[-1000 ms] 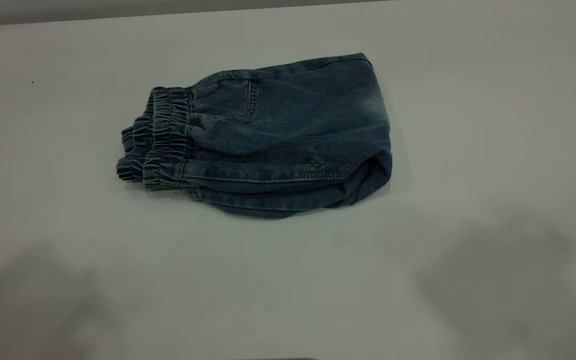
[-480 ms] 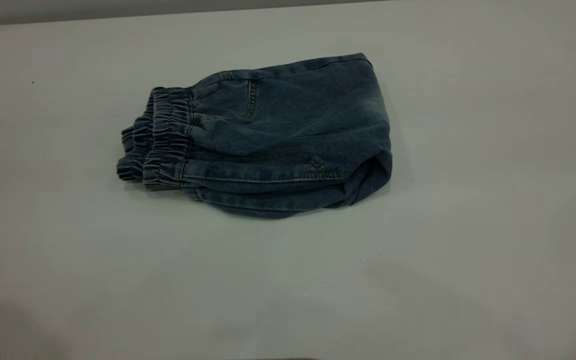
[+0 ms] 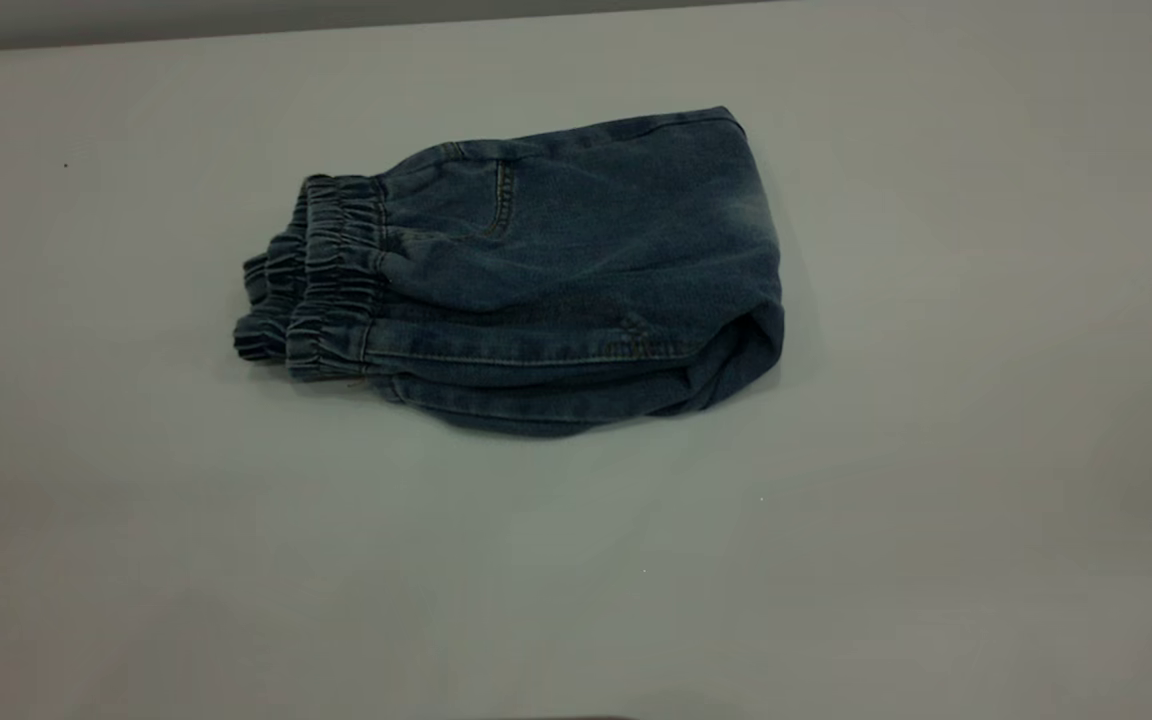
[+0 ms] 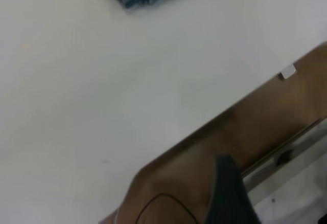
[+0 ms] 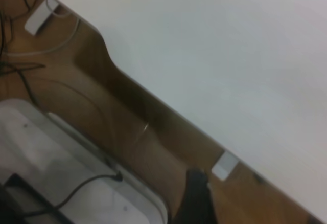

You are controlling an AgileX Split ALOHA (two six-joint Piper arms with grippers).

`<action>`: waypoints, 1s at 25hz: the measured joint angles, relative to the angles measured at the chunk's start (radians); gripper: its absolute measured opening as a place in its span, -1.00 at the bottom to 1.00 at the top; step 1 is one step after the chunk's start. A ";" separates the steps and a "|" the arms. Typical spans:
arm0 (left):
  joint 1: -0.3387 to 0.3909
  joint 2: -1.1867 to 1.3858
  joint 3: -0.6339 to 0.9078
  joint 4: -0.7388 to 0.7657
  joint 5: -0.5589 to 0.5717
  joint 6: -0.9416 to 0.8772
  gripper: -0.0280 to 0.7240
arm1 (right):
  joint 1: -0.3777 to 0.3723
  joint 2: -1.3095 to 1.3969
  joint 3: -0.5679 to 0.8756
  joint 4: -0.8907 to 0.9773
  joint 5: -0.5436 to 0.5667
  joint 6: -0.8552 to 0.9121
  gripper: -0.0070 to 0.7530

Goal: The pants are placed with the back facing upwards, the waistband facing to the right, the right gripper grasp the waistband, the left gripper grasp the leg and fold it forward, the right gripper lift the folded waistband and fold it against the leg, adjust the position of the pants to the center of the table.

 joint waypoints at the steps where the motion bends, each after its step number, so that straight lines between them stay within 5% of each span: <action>1: 0.000 -0.017 0.021 -0.001 -0.001 -0.004 0.19 | 0.000 -0.025 0.021 0.000 -0.014 0.004 0.35; 8: 0.000 -0.123 0.188 -0.032 -0.032 -0.057 0.19 | 0.000 -0.139 0.083 -0.002 -0.067 0.013 0.35; 25: 0.000 -0.159 0.197 -0.044 -0.052 -0.057 0.19 | 0.000 -0.144 0.084 -0.028 -0.067 0.013 0.35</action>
